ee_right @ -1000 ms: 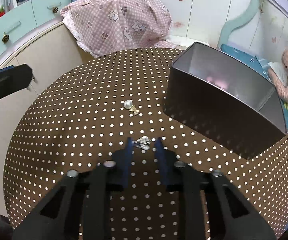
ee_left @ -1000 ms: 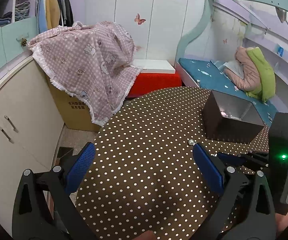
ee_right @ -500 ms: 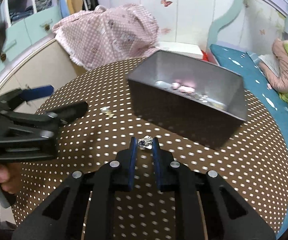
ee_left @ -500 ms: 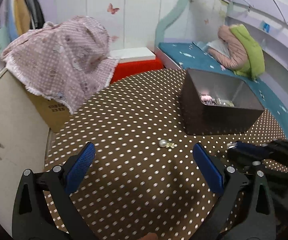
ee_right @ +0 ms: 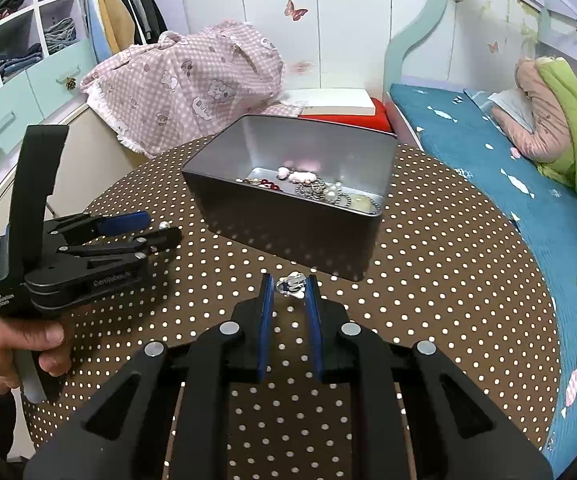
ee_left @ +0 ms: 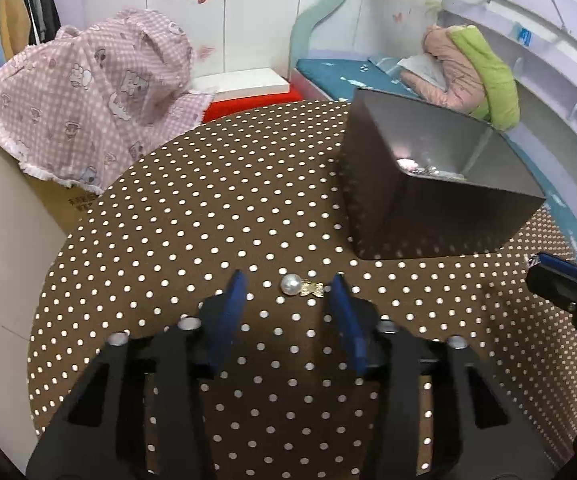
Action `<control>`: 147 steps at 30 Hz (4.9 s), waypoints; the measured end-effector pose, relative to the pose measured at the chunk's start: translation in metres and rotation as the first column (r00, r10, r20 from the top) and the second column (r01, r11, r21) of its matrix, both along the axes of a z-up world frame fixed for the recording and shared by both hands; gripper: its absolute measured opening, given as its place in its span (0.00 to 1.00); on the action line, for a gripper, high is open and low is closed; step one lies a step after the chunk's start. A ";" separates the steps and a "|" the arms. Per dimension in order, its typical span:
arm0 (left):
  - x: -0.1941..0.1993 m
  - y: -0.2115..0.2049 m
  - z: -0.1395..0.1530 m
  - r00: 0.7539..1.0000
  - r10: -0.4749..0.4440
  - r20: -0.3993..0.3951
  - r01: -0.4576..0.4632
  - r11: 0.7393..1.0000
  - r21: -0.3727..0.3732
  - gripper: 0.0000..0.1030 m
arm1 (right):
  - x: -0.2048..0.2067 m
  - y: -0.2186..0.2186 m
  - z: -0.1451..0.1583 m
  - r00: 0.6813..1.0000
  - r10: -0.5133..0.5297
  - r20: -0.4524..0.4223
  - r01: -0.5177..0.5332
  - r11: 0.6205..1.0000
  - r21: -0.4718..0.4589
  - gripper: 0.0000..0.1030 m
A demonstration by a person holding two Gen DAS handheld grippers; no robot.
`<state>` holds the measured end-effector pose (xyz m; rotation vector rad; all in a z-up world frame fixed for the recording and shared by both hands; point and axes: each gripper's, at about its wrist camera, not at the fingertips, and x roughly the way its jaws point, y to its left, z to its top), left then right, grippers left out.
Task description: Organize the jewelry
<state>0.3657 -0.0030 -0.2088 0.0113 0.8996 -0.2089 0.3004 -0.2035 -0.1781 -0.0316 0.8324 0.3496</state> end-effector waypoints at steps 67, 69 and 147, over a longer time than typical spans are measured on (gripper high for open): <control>0.046 -0.056 0.141 0.978 -0.112 0.174 0.127 0.989 -0.075 0.88 | 0.086 -0.026 0.085 0.998 -0.031 0.057 0.028 0.998 0.057 0.74; 0.041 -0.051 0.146 0.976 -0.095 0.196 0.109 0.992 -0.059 0.90 | 0.082 -0.028 0.088 0.997 -0.045 0.064 0.041 0.997 0.058 0.83; -0.375 0.027 0.212 0.805 0.161 0.571 -0.177 0.984 -0.028 0.95 | -0.278 0.024 0.140 0.818 -0.336 0.467 0.313 0.941 0.127 0.93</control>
